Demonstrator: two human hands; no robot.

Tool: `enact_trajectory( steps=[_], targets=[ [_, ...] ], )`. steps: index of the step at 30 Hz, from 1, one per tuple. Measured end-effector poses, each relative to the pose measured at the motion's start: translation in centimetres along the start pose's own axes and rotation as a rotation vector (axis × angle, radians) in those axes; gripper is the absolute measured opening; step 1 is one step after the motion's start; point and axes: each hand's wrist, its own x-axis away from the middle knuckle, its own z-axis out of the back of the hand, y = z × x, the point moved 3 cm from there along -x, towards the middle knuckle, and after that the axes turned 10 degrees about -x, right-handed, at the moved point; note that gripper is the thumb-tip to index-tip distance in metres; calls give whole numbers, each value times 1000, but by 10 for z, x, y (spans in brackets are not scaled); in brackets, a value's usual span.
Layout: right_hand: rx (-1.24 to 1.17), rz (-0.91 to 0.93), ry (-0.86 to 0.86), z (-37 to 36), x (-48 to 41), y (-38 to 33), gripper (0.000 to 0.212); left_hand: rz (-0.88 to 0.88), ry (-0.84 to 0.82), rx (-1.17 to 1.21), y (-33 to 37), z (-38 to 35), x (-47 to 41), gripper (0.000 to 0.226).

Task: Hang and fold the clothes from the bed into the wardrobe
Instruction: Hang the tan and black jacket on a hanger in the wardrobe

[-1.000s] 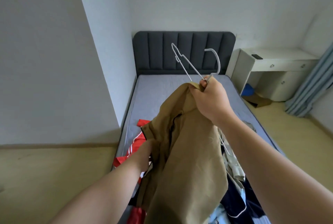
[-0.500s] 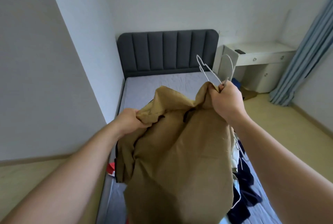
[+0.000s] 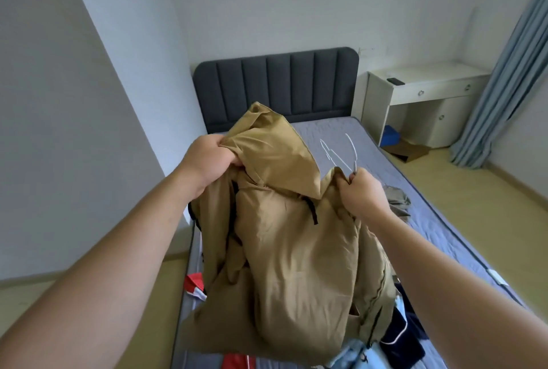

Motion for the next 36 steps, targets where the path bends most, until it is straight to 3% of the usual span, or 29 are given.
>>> enact_trajectory(
  steps=[2, 8, 12, 17, 20, 24, 28, 32, 36],
  targets=[
    [20, -6, -31, -5, 1, 1, 36, -52, 107, -104, 4, 0, -2, 1],
    [62, -17, -144, -18, 6, 1, 34, -111, 373, -355, 3, -3, -5, 14],
    [-28, 9, -80, -27, 16, -5, 34, 40, 288, -590, -12, -7, -10, 17],
    [-184, 100, -75, -35, 32, -25, 51, 383, -104, -214, -46, -33, -15, 37],
    [-257, 128, -69, -40, 44, -36, 60, 424, -142, -131, -68, -44, -16, 39],
    [-390, 125, -109, -52, 59, -35, 54, 477, -45, 13, -102, -50, -21, 28],
    [-442, 160, -184, -64, 68, -29, 55, 522, 163, -53, -146, -48, -20, 28],
    [-249, 100, -313, -82, 70, -13, 58, 537, 311, -63, -172, -45, -12, 23],
    [-48, 64, -472, -101, 76, -1, 51, 424, 329, -127, -172, -41, -8, 25]
  ],
)
